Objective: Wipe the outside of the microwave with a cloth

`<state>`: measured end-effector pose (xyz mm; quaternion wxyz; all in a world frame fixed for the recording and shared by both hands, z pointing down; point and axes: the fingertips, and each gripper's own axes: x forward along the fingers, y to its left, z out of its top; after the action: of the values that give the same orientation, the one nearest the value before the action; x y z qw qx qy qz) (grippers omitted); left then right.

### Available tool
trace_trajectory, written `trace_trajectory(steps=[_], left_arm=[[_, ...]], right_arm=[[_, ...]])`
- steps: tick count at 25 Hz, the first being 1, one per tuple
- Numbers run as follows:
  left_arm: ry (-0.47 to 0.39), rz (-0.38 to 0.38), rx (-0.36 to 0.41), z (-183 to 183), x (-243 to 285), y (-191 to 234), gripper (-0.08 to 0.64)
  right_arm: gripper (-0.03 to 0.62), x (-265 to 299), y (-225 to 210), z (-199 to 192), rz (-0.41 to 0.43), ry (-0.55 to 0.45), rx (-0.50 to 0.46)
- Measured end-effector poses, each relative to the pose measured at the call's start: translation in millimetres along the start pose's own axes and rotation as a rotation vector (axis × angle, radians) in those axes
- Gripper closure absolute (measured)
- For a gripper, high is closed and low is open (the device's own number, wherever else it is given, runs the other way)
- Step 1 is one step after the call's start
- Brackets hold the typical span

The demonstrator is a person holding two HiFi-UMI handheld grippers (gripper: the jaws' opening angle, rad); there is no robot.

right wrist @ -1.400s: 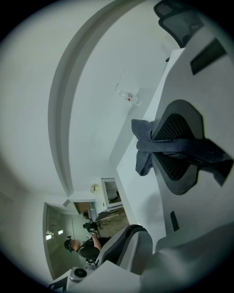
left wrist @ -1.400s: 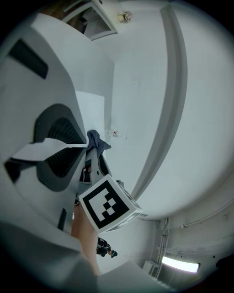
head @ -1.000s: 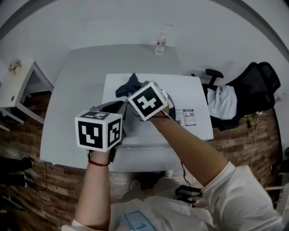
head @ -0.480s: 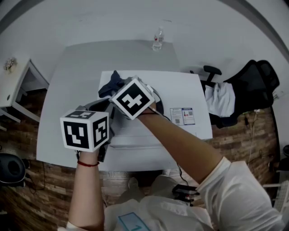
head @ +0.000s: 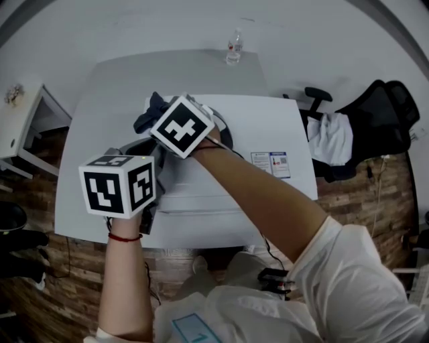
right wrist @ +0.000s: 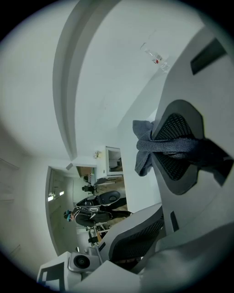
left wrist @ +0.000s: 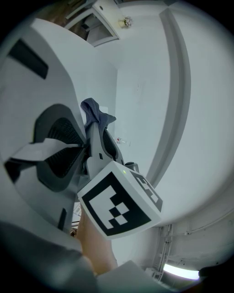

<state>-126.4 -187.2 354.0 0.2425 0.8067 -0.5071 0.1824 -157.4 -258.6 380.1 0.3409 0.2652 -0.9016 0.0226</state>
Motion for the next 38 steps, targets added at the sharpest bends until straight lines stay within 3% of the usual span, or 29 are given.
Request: trace_trajectory(steps=[13, 38], left_arm=[[0.041, 0.033, 0.027, -2, 10, -11, 0.548], [0.137, -0.046, 0.151, 24, 92, -120, 0.548]], right_arm=[[0.499, -9, -30, 0, -0.093, -0.017, -0.049], [0.499, -92, -115, -81, -0.090, -0.010, -0.005]])
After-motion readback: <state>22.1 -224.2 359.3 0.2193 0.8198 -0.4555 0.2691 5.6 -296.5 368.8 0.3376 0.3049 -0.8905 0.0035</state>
